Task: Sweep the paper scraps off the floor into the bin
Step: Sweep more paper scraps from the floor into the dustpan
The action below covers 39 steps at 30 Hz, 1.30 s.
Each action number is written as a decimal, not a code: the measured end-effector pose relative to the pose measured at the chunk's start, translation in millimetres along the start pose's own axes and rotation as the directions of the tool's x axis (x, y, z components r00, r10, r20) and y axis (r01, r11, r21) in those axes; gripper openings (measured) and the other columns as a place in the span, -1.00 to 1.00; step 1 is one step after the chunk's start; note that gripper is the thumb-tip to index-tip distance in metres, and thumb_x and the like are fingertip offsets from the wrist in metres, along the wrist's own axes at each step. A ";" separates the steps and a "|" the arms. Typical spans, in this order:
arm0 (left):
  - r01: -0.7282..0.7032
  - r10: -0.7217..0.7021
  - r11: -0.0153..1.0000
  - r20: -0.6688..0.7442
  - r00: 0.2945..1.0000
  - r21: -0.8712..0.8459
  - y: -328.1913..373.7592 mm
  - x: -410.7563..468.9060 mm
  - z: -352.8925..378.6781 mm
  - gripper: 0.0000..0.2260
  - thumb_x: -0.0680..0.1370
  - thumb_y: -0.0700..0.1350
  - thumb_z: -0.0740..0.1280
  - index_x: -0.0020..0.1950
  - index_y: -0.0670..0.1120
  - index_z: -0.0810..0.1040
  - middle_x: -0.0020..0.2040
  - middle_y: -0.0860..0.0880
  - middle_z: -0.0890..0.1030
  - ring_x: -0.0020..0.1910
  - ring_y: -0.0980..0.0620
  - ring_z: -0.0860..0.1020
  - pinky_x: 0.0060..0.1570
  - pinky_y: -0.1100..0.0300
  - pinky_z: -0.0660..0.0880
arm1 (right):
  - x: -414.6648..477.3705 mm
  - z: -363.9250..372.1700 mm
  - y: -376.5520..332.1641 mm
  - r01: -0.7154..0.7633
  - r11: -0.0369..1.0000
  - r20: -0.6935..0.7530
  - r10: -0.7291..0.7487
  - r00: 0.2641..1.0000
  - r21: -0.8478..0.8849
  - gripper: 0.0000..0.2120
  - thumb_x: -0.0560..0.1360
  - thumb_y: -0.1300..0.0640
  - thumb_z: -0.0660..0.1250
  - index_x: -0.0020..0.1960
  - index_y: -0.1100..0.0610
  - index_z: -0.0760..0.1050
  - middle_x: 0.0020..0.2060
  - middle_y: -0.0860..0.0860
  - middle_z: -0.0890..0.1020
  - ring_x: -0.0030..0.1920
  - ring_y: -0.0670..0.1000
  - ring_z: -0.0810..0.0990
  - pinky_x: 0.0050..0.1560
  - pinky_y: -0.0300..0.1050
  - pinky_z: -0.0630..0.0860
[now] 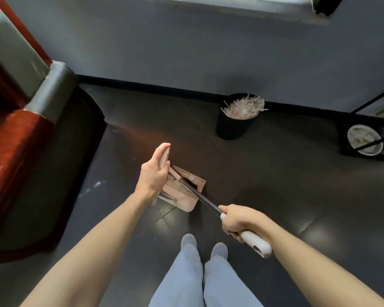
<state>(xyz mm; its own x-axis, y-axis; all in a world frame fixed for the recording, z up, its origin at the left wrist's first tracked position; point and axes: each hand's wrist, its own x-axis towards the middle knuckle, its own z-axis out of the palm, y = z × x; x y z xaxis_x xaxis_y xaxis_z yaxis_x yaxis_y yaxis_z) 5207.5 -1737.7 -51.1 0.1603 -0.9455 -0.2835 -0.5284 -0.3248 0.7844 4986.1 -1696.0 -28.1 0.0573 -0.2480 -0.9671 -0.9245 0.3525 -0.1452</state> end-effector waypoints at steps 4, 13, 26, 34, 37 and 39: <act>-0.010 0.010 1.000 -0.045 0.999 0.010 -0.1 -8.5 2.1 -0.60 0.61 -0.17 0.23 0.38 0.18 0.37 0.14 -0.02 0.55 -0.16 -0.13 0.56 -0.07 -0.04 0.60 | -19.6 -4.3 17.0 0.019 1.000 0.003 -0.019 1.000 -0.004 -0.30 0.48 0.34 0.19 0.55 0.00 0.10 -0.22 0.09 0.49 -0.19 0.10 0.52 -0.10 -0.02 0.56; -0.089 0.079 0.993 -0.122 0.989 -0.083 12.7 -60.2 6.8 -0.60 0.59 -0.30 0.24 0.41 -0.02 0.40 0.35 -0.03 0.47 0.33 -0.07 0.45 0.28 0.27 0.40 | -74.9 -12.6 64.4 0.123 0.959 -0.093 -0.103 0.990 0.255 -0.30 0.50 0.35 0.16 0.55 -0.08 0.10 -0.37 0.06 0.46 -0.48 -0.07 0.39 -0.53 -0.24 0.39; -0.476 0.417 0.859 -0.283 0.864 -0.187 105.2 -98.8 -37.8 -0.59 0.57 -0.40 0.22 0.40 -0.15 0.39 0.35 -0.05 0.45 0.26 0.41 0.35 0.19 0.54 0.31 | -145.4 25.9 123.7 0.424 0.822 -0.445 -0.238 0.863 0.381 -0.33 0.51 0.36 0.21 0.53 -0.06 0.17 -0.42 0.06 0.43 -0.55 -0.10 0.37 -0.55 -0.25 0.35; -0.678 0.644 0.735 -0.313 0.698 -0.002 160.1 -94.3 -51.9 -0.57 0.56 -0.40 0.25 0.41 -0.14 0.40 0.28 0.09 0.43 0.24 0.37 0.36 0.23 0.46 0.34 | -182.1 47.8 196.8 0.540 0.766 -0.619 -0.244 0.747 0.349 -0.24 0.44 0.35 0.19 0.51 -0.21 0.17 -0.44 0.07 0.41 -0.54 -0.04 0.36 -0.54 -0.22 0.34; -0.765 0.769 0.630 -0.254 0.587 0.138 173.2 -78.1 -44.9 -0.57 0.55 -0.39 0.27 0.40 -0.15 0.42 0.23 0.02 0.50 0.22 0.13 0.49 0.25 0.27 0.40 | -187.9 50.5 206.6 0.599 0.703 -0.677 -0.227 0.700 0.384 -0.26 0.46 0.36 0.22 0.50 -0.21 0.19 -0.46 0.05 0.40 -0.54 -0.04 0.35 -0.57 -0.23 0.31; -0.820 0.849 0.529 -0.155 0.506 0.219 182.9 -66.8 -37.8 -0.55 0.54 -0.37 0.29 0.39 -0.08 0.42 0.17 -0.16 0.58 0.12 -0.13 0.58 0.15 0.06 0.51 | -192.0 51.5 208.6 0.633 0.655 -0.698 -0.219 0.682 0.413 -0.27 0.48 0.38 0.22 0.50 -0.18 0.18 -0.50 0.03 0.39 -0.55 -0.03 0.33 -0.59 -0.24 0.30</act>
<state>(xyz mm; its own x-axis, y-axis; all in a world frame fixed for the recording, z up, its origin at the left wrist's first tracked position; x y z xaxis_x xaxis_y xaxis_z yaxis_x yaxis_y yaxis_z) 5131.7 -1734.8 132.1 -0.2379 -0.7576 0.6079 -0.5938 0.6087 0.5262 4801.7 -1528.4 116.6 -0.0217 -0.8761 -0.4817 -0.4134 0.4465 -0.7935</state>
